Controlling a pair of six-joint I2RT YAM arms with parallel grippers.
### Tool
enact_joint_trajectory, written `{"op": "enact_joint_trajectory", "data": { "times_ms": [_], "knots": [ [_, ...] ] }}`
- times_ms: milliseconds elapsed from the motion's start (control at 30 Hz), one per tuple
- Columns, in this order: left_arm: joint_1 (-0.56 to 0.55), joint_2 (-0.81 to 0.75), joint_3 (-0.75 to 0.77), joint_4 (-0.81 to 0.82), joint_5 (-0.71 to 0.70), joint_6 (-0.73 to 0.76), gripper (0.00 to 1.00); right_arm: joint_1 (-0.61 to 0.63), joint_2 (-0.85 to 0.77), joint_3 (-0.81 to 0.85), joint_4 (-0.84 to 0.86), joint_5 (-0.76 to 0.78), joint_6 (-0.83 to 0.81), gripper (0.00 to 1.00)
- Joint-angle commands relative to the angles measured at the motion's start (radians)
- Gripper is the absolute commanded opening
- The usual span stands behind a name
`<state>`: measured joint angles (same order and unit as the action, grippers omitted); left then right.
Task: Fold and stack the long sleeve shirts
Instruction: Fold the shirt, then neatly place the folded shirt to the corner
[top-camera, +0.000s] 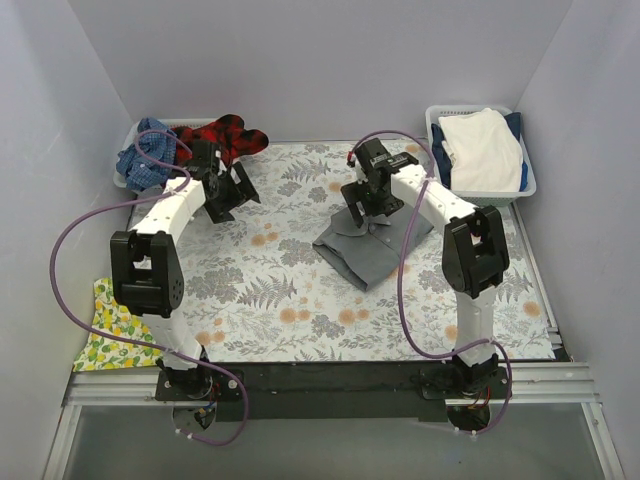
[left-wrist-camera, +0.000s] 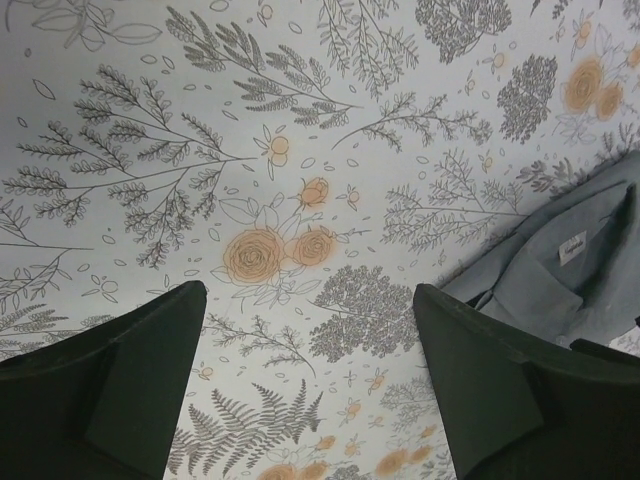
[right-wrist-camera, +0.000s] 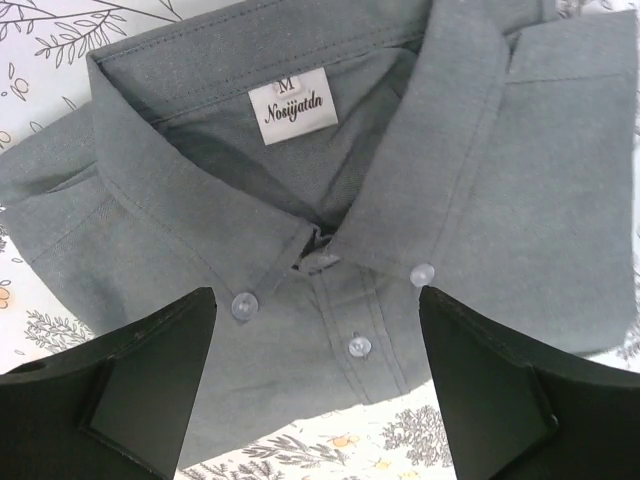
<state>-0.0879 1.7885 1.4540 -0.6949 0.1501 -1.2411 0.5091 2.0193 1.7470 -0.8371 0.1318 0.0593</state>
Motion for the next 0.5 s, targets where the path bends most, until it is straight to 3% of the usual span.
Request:
{"op": "enact_joint_trajectory", "data": {
  "times_ms": [0, 200, 467],
  "knots": [
    [-0.016, -0.074, -0.021, 0.012, 0.042, 0.028, 0.86, -0.033, 0.047, 0.029, 0.027, -0.126, -0.090, 0.91],
    [-0.027, -0.081, -0.044, 0.012, 0.051, 0.032, 0.86, -0.046, 0.062, -0.084, 0.021, -0.100, -0.067, 0.88],
    [-0.033, -0.083, -0.032, 0.002, 0.049, 0.042, 0.86, -0.032, 0.015, -0.271, 0.053, -0.173, 0.109, 0.84]
  ]
}}
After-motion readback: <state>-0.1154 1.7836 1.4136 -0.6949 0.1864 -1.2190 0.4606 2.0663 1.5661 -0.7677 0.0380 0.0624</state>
